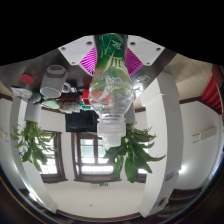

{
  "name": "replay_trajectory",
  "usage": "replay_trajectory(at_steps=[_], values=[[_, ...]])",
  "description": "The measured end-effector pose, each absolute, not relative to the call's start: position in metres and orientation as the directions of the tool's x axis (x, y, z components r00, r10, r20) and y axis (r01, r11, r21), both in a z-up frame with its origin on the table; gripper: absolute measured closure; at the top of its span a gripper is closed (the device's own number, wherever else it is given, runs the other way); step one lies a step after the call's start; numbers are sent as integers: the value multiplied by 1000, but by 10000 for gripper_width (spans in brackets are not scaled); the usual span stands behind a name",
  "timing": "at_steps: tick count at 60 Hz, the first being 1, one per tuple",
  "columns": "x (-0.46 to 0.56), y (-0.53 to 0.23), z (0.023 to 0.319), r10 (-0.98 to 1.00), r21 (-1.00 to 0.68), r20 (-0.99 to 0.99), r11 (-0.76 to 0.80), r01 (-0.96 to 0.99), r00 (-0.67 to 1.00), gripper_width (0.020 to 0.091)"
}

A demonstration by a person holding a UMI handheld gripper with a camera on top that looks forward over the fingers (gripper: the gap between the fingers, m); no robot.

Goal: Pour water

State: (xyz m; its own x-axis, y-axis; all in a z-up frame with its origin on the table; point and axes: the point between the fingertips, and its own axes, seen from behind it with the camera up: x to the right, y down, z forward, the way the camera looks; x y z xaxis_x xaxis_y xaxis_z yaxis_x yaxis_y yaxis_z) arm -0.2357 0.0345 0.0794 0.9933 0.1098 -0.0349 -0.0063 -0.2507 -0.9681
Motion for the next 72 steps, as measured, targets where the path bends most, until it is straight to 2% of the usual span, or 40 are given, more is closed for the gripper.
replay_trajectory(at_steps=[6, 13, 22, 30, 41, 52, 61, 72], values=[[-236, 41, 80, 76, -951, -144, -285, -117, 987, 783], [-250, 60, 90, 17, -854, -430, -331, -401, 903, 784], [-261, 89, 126, 5, -556, -813, -304, -773, 583, 784], [-244, 109, 165, 26, -248, -968, -252, -935, 250, 785], [-193, 127, 206, 68, 187, -977, -156, -970, -200, 779], [-160, 147, 206, 77, 477, -871, -109, -872, -486, 775], [-147, 153, 196, 62, 615, -782, -84, -784, -620, 778], [-149, 154, 193, 43, 603, -792, -99, -792, -609, 776]])
